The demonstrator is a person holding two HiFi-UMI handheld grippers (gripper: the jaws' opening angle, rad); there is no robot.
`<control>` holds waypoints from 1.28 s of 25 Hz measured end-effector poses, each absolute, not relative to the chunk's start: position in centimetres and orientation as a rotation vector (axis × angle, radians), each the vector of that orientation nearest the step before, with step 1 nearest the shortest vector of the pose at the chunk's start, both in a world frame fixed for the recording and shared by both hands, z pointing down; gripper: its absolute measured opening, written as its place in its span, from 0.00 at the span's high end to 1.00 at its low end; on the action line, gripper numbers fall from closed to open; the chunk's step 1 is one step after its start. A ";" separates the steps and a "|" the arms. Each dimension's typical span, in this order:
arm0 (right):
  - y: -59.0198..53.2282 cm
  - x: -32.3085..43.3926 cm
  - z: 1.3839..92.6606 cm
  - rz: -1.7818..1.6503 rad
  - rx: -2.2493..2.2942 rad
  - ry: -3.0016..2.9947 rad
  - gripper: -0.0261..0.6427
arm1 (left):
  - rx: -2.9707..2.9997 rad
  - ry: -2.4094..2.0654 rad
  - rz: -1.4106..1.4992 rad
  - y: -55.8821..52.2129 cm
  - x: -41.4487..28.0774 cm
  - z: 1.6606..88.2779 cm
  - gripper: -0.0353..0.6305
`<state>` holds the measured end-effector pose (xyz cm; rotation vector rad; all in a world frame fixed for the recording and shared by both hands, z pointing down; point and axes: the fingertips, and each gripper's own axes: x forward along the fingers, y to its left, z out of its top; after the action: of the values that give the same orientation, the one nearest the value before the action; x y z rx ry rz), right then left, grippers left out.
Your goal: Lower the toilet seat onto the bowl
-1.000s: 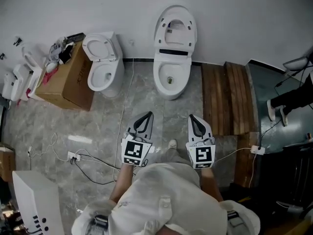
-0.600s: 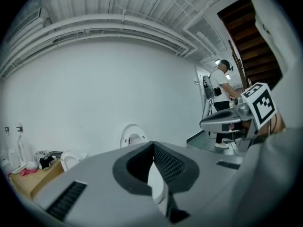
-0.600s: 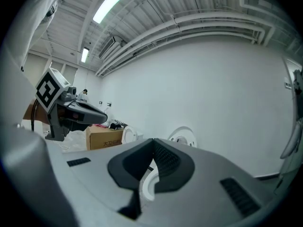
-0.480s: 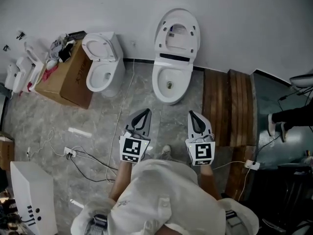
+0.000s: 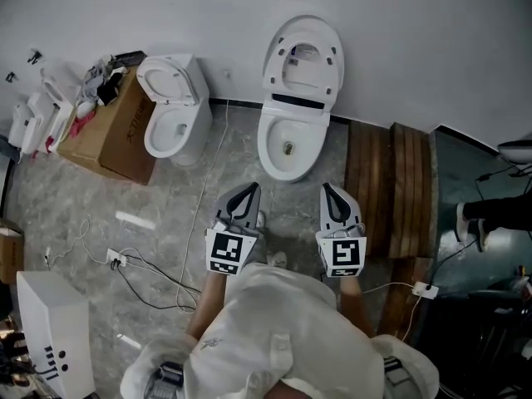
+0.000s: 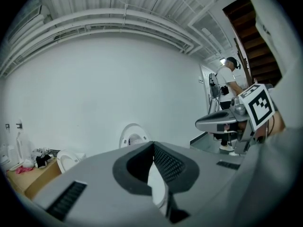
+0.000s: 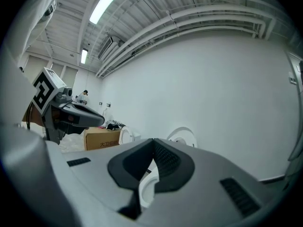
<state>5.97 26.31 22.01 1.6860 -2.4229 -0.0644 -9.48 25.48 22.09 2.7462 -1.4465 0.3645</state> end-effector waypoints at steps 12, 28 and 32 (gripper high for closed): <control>16.8 6.0 22.3 -0.053 1.744 -2.350 0.95 | 2.796 -1.401 0.284 15.1 -9.5 21.9 0.93; 4.4 3.9 22.2 -0.028 1.864 -2.213 0.95 | 2.886 -1.197 0.266 0.7 -11.6 22.6 0.93; 2.8 3.9 22.7 -0.024 1.901 -2.161 0.95 | 2.905 -1.136 0.259 -2.0 -11.7 23.2 0.93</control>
<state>3.87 2.79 22.72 1.9009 -2.1611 -0.0235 -11.68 -1.98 23.20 2.9051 -1.1359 0.2589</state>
